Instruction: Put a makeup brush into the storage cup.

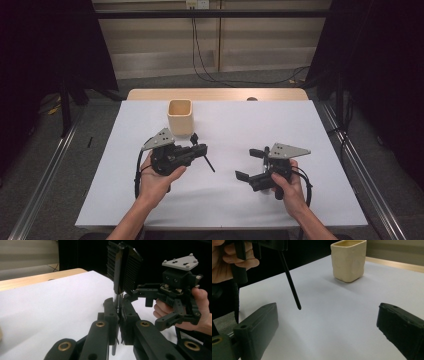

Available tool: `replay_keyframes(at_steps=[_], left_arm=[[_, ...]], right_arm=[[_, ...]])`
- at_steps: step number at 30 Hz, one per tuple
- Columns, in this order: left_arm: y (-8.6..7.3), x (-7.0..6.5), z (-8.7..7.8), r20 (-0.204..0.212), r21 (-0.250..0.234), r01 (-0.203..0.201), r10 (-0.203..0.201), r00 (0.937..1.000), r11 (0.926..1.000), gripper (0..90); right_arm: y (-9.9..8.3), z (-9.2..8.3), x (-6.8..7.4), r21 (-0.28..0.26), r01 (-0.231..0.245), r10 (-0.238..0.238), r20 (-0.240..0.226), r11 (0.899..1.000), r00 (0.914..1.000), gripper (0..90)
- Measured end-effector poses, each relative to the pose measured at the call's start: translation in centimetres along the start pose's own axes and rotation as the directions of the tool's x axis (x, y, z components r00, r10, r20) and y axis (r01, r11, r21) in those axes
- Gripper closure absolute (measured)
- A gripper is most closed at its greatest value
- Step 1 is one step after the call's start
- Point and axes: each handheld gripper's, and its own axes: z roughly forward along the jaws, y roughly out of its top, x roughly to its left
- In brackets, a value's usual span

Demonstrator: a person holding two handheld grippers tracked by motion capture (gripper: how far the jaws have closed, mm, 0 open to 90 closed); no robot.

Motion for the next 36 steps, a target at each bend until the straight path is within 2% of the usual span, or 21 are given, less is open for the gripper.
replay_keyframes(at_steps=[5, 8, 10, 13, 16, 19, 28, 32, 35, 36], left_arm=[[0.0, 0.5, -0.9, -0.016, 0.007, 0.008, -0.007, 0.9998, 0.9999, 85.6], [0.1, 1.0, -1.6, -0.028, 0.009, 0.004, -0.004, 0.9996, 1.0, 85.6], [0.3, 1.3, -2.1, -0.037, 0.01, 0.008, -0.008, 0.9993, 0.9999, 85.6], [0.4, 1.7, -2.7, -0.051, 0.013, 0.012, -0.012, 0.9986, 0.9998, 85.6], [0.6, 2.0, -3.3, -0.067, 0.022, 0.013, -0.012, 0.9977, 0.9997, 85.6], [0.8, 2.3, -3.8, -0.073, 0.029, 0.018, -0.016, 0.9972, 0.9994, 85.6], [1.9, 3.2, -5.0, -0.109, 0.067, 0.019, -0.011, 0.994, 0.9976, 85.6], [2.3, 3.7, -5.4, -0.119, 0.07, 0.021, -0.013, 0.9929, 0.9973, 85.6], [2.7, 4.0, -5.8, -0.124, 0.078, 0.021, -0.011, 0.9922, 0.9968, 85.6], [2.8, 4.1, -5.8, -0.127, 0.079, 0.025, -0.015, 0.9918, 0.9965, 85.6]], right_arm=[[-0.1, -0.8, -0.1, -0.02, -0.016, 0.016, 0.012, 1.0, 0.9998, 3.8], [-0.2, -1.4, -0.2, -0.025, -0.016, 0.016, 0.031, 1.0, 0.9994, 3.8], [-0.3, -1.8, -0.3, -0.04, -0.032, 0.034, 0.047, 0.999, 0.9983, 3.8], [-0.7, -2.3, -0.4, -0.083, -0.024, 0.034, 0.127, 0.996, 0.9913, 4.0], [-1.3, -2.8, -0.4, -0.1, -0.016, 0.033, 0.174, 0.995, 0.9841, 2.3], [-1.9, -3.4, -0.6, -0.117, -0.022, 0.044, 0.194, 0.993, 0.9801, 2.2], [-3.1, -5.6, -1.1, -0.111, -0.057, 0.087, 0.28, 0.992, 0.9562, 0.0], [-3.3, -6.3, -1.2, -0.084, -0.051, 0.074, 0.301, 0.995, 0.9508, 0.0], [-3.6, -6.7, -1.2, -0.064, -0.034, 0.052, 0.297, 0.997, 0.9534, 0.0], [-3.6, -6.8, -1.2, -0.062, -0.033, 0.051, 0.304, 0.998, 0.9513, 0.0]])
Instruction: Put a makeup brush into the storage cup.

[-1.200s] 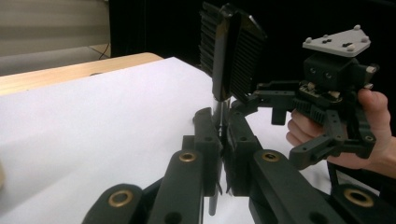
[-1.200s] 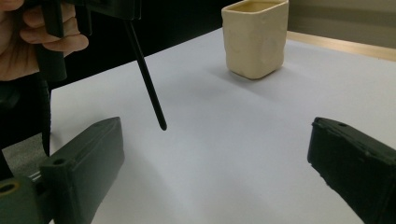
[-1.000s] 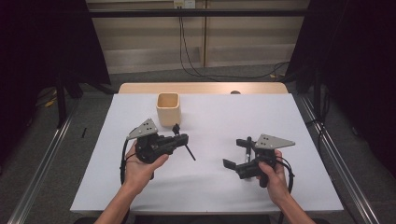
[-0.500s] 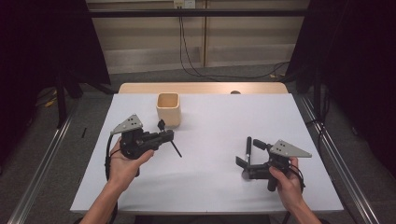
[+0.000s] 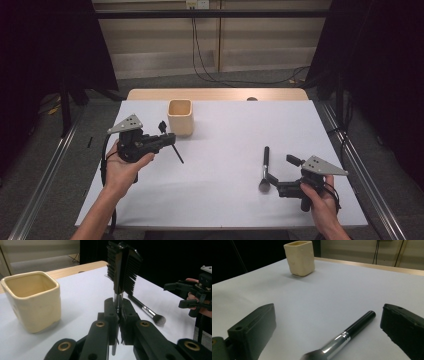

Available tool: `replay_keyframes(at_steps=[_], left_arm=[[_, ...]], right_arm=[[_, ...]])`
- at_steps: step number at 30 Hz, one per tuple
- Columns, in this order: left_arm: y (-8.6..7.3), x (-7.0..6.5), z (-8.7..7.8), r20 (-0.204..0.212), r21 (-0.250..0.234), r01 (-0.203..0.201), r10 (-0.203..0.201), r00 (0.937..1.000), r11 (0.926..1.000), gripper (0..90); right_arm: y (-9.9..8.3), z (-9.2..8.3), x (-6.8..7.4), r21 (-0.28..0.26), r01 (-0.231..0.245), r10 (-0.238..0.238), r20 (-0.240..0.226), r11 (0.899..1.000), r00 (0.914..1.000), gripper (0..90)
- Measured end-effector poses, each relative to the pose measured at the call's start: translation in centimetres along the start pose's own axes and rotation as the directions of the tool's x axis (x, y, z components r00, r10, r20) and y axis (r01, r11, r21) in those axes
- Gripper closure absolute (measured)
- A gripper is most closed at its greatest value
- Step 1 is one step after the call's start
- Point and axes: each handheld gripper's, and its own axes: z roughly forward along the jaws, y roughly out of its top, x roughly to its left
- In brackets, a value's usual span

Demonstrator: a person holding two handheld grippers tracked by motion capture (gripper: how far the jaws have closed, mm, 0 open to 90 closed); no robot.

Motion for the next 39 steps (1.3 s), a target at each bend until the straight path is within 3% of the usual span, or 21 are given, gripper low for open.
replay_keyframes(at_steps=[5, 10, 13, 19, 28, 30, 35, 39], left_arm=[[0.6, 0.8, -0.4, -0.006, 0.022, 0.004, -0.004, 1.0, 0.9998, 85.6], [1.1, 1.2, -0.8, -0.012, 0.028, 0.003, -0.002, 0.9999, 0.9996, 85.6], [1.5, 1.4, -1.0, -0.012, 0.032, 0.005, -0.004, 0.9999, 0.9995, 85.6], [2.8, 1.9, -0.9, -0.029, 0.043, 0.005, -0.004, 0.9996, 0.9991, 85.6], [4.2, 4.2, -0.1, -0.104, 0.028, 0.022, -0.019, 0.9944, 0.9994, 85.6], [4.3, 4.6, -0.1, -0.134, 0.027, 0.034, -0.03, 0.9906, 0.9991, 85.6], [4.6, 5.5, -0.1, -0.167, 0.007, 0.037, -0.035, 0.9853, 0.9993, 85.6], [5.2, 6.0, 0.1, -0.172, -0.018, 0.033, -0.036, 0.9845, 0.9993, 85.6]], right_arm=[[-0.2, -0.5, -0.5, -0.024, 0.022, -0.022, 0.027, 0.999, 0.9994, 0.1], [-0.6, -0.9, -1.2, -0.026, -0.02, 0.021, 0.046, 0.999, 0.9987, 0.2], [-0.8, -0.9, -1.2, -0.027, -0.011, 0.013, 0.059, 1.0, 0.9982, 0.2], [-0.8, -0.9, -0.9, -0.025, 0.001, 0.0, 0.047, 1.0, 0.9989, 0.0], [-0.9, -1.0, -1.3, -0.031, -0.01, 0.012, 0.051, 0.999, 0.9986, 0.0], [-0.9, -1.0, -1.3, -0.04, -0.025, 0.027, 0.044, 0.999, 0.9987, 0.1], [-0.9, -1.0, -1.2, -0.037, -0.019, 0.021, 0.047, 0.999, 0.9987, 0.0], [-0.9, -0.9, -1.1, -0.042, -0.018, 0.02, 0.049, 0.999, 0.9986, 0.0]])
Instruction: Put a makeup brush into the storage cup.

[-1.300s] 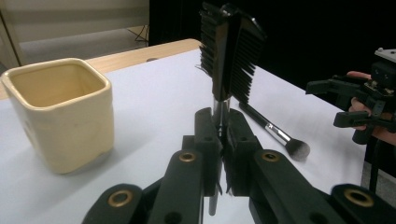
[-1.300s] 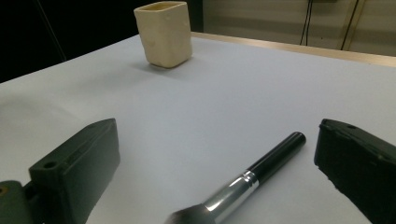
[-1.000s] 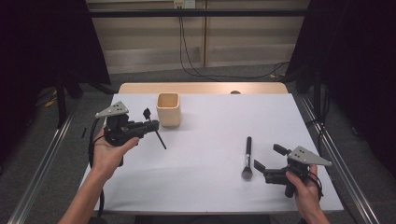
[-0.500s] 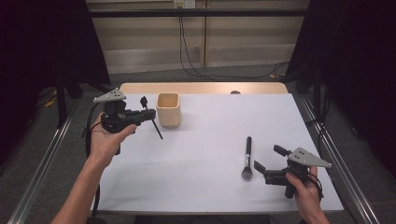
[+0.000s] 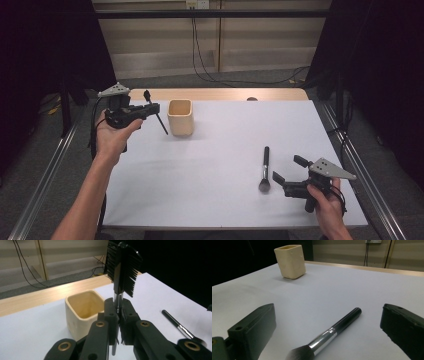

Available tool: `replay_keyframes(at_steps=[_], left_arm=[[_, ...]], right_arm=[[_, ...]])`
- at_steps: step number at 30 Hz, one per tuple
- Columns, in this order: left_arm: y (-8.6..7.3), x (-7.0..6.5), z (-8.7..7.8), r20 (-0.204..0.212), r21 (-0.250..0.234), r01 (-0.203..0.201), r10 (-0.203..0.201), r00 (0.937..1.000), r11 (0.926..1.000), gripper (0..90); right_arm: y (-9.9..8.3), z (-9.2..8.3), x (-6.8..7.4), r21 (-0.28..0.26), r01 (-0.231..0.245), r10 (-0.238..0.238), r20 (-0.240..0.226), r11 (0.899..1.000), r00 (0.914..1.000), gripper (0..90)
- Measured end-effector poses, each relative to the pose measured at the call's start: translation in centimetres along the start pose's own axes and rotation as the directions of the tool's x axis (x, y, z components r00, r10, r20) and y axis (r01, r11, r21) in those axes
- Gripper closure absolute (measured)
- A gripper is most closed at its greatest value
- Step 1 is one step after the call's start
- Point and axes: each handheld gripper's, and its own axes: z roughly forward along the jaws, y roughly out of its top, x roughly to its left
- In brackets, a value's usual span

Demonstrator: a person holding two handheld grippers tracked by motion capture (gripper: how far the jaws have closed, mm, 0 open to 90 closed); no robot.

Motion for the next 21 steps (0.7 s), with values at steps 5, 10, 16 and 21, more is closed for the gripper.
replay_keyframes(at_steps=[5, 10, 16, 21], left_arm=[[0.7, 0.5, 0.6, -0.012, -0.007, 0.005, -0.005, 0.9999, 1.0, 85.5], [1.5, 1.3, 0.9, -0.039, -0.026, 0.019, -0.02, 0.999, 0.9995, 85.5], [1.9, 1.5, 2.0, -0.061, -0.039, 0.008, -0.01, 0.9981, 0.9992, 85.5], [2.5, 1.5, 2.5, -0.072, -0.061, 0.003, -0.008, 0.9974, 0.9981, 85.5]], right_arm=[[0.0, -0.1, 0.0, 0.003, 0.002, -0.002, 0.003, 1.0, 1.0, 0.0], [0.0, -0.1, 0.0, 0.005, -0.001, 0.001, 0.002, 1.0, 1.0, 0.0], [0.0, 0.0, 0.0, 0.008, 0.001, -0.001, -0.004, 1.0, 1.0, 0.0], [0.0, -0.1, -0.1, 0.008, 0.002, -0.001, -0.005, 1.0, 1.0, 0.0]])
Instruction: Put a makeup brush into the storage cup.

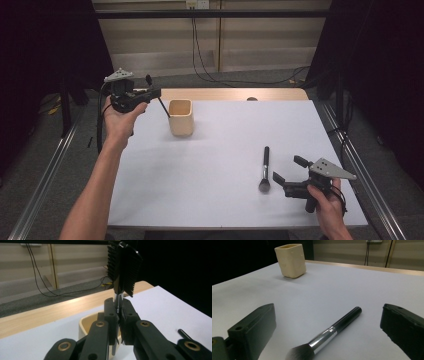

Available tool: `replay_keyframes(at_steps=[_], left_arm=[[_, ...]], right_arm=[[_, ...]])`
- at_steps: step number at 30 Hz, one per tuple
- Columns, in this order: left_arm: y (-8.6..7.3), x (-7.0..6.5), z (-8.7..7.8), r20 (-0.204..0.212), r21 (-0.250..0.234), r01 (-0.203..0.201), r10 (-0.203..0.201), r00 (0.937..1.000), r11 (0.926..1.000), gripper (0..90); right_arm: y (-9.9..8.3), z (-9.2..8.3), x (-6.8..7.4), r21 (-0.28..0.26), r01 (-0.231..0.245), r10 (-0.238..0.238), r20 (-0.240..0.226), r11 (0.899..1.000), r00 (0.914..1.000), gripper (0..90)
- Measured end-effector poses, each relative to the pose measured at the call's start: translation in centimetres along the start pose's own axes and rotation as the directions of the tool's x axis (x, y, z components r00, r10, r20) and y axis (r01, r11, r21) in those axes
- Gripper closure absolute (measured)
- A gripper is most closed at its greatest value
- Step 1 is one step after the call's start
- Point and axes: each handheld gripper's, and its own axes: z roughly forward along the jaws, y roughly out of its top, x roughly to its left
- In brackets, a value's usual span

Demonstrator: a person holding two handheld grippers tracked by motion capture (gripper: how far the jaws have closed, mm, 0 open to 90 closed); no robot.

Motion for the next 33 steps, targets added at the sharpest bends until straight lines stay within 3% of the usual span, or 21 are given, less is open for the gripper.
replay_keyframes(at_steps=[7, 12, 17, 33], left_arm=[[0.7, 0.1, 1.2, -0.018, 0.004, -0.015, 0.015, 0.9997, 0.9999, 85.6], [1.2, -0.1, 1.5, -0.024, -0.024, -0.02, 0.019, 0.9995, 0.9995, 85.6], [0.8, -0.3, 2.2, -0.048, -0.01, -0.033, 0.033, 0.9983, 0.9994, 85.5], [-0.5, -0.1, 4.0, -0.045, 0.007, -0.029, 0.029, 0.9985, 0.9996, 85.5]], right_arm=[[0.0, 0.0, 0.0, 0.001, 0.001, -0.001, -0.002, 1.0, 1.0, 0.0], [0.0, 0.0, 0.0, 0.001, 0.002, -0.002, -0.002, 1.0, 1.0, 0.0], [0.0, -0.1, 0.1, 0.002, 0.007, -0.007, -0.004, 1.0, 1.0, 0.0], [0.0, -0.1, 0.0, 0.008, 0.0, 0.0, -0.005, 1.0, 1.0, 0.0]])
